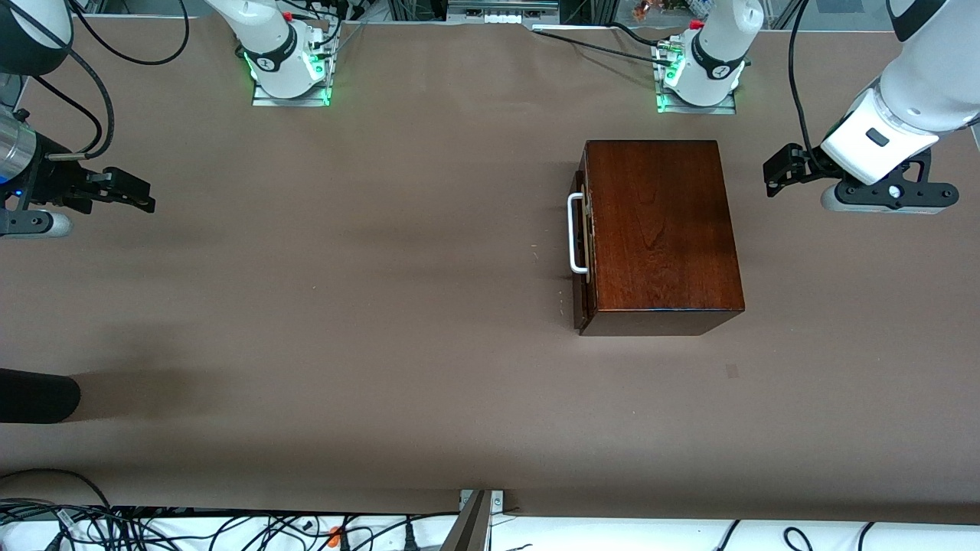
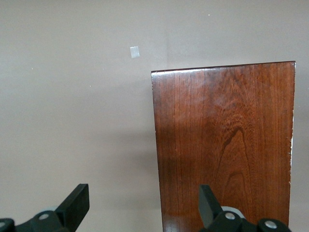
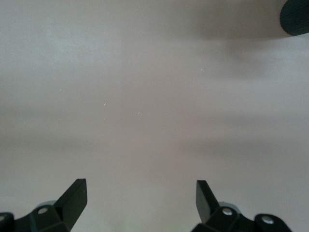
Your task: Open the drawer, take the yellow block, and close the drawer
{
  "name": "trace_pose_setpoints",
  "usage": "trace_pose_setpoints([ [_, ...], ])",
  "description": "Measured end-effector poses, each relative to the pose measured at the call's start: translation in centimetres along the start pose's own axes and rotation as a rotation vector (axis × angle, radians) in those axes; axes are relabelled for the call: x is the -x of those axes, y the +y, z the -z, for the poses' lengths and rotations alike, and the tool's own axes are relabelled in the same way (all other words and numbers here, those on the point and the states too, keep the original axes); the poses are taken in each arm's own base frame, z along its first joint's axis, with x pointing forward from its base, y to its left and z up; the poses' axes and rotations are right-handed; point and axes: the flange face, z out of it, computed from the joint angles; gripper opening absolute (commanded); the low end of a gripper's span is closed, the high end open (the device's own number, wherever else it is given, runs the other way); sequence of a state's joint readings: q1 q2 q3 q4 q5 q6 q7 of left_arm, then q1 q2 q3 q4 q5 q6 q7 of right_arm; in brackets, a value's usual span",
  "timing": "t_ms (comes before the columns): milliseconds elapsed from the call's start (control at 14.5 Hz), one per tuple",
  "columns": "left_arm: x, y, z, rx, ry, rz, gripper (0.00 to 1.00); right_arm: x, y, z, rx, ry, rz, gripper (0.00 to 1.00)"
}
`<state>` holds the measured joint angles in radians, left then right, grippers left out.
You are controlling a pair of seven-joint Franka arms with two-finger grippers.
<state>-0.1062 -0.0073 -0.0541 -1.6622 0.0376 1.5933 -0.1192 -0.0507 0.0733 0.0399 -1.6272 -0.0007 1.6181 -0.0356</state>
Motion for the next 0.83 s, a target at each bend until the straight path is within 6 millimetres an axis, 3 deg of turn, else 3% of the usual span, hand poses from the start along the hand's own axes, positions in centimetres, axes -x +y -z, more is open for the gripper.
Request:
trace_pose_setpoints([
  [138, 0.0, 0.4, -0.1, 0.000, -0.002, -0.008, 1.00, 0.0, 0.0, 0.0, 0.000, 0.000, 0.000, 1.00],
  [276, -0.1, 2.3, -0.7, -0.002, -0.015, -0.042, 1.00, 0.0, 0.0, 0.0, 0.000, 0.000, 0.000, 1.00],
  [553, -1.0, 10.8, -4.5, 0.004, -0.043, -0.157, 1.00, 0.0, 0.0, 0.0, 0.000, -0.001, 0.000, 1.00],
  [829, -2.9, 18.5, -8.2, 0.040, -0.067, -0.133, 1.00, 0.0, 0.0, -0.1, 0.000, -0.001, -0.001, 1.00],
])
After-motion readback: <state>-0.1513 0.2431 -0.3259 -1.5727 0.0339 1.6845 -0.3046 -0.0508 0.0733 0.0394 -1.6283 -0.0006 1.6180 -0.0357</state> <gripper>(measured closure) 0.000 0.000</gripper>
